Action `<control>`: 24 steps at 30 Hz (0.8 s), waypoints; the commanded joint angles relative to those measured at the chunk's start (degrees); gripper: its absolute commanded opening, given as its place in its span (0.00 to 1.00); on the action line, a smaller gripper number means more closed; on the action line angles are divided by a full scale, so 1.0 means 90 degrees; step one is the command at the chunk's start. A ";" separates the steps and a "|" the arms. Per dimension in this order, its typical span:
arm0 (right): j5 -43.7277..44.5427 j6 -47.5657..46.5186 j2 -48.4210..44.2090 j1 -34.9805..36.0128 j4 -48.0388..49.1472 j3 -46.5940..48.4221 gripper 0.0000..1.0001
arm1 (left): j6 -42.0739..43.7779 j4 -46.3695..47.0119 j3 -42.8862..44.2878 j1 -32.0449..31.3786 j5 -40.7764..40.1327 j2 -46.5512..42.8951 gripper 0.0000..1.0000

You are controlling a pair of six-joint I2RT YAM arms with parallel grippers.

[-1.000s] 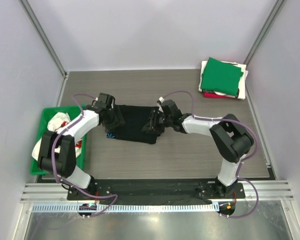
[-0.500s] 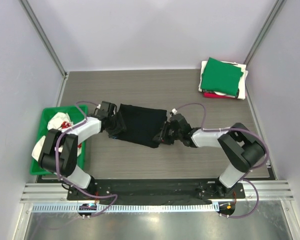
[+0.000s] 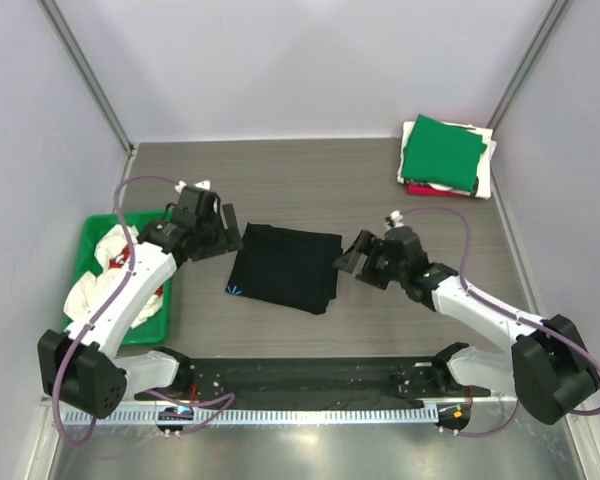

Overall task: Fold and stack the t-shirts
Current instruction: Fold the tshirt, then neatly place the folded tshirt to the corner

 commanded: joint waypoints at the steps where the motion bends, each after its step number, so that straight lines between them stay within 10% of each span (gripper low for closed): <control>1: -0.0310 -0.0702 -0.0004 -0.0749 -0.0184 -0.0027 0.88 | 0.0843 -0.0988 0.0397 0.0035 -0.0646 -0.0335 0.75; 24: -0.1844 -0.1319 0.4390 -0.1191 0.2120 0.1497 0.77 | 0.1030 -0.0295 -0.0511 0.0074 -0.1282 -0.1293 0.75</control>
